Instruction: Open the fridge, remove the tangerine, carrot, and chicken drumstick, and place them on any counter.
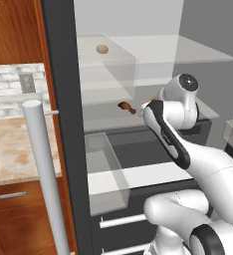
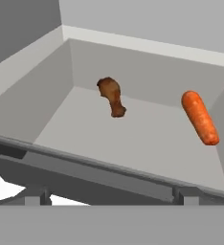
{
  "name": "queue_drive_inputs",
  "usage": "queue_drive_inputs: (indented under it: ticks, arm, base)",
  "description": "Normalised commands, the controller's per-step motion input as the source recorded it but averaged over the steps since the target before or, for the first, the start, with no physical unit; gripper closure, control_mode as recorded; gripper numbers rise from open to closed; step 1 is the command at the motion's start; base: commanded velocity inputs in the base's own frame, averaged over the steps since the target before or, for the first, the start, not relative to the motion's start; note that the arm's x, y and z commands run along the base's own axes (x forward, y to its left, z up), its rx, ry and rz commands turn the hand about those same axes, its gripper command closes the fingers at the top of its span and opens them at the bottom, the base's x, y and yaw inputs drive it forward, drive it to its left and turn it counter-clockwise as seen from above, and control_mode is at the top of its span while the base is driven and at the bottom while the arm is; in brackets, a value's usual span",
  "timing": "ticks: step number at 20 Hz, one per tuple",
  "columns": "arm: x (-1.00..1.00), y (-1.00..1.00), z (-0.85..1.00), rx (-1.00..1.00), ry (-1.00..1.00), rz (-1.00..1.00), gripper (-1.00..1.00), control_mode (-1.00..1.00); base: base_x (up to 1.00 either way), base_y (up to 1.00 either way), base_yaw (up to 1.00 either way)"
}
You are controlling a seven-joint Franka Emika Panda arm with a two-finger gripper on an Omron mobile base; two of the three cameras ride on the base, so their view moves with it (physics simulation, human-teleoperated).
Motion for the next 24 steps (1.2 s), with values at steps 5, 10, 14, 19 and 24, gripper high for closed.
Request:
queue_drive_inputs:
  ticks: [5, 10, 14, 19, 24]
  arm:
    - [0.77, 0.12, -0.13, 0.00, 0.06, 0.00, -1.00, -1.00]
    - [0.71, 0.10, -0.23, 0.00, 0.06, 0.00, -1.00, -1.00]
    - [0.64, 0.09, -0.41, 0.00, 0.05, 0.00, -1.00, -1.00]
    - [0.69, 0.11, -0.24, 0.00, 0.07, 0.00, -1.00, -1.00]
    - [0.68, 0.08, -0.36, 0.00, 0.06, 0.00, -1.00, -1.00]
  base:
    - [0.00, 0.00, 0.00]
    - [0.00, 0.00, 0.00]
    - [0.00, 0.00, 0.00]
    - [0.00, 0.00, 0.00]
    - [0.00, 0.00, 0.00]
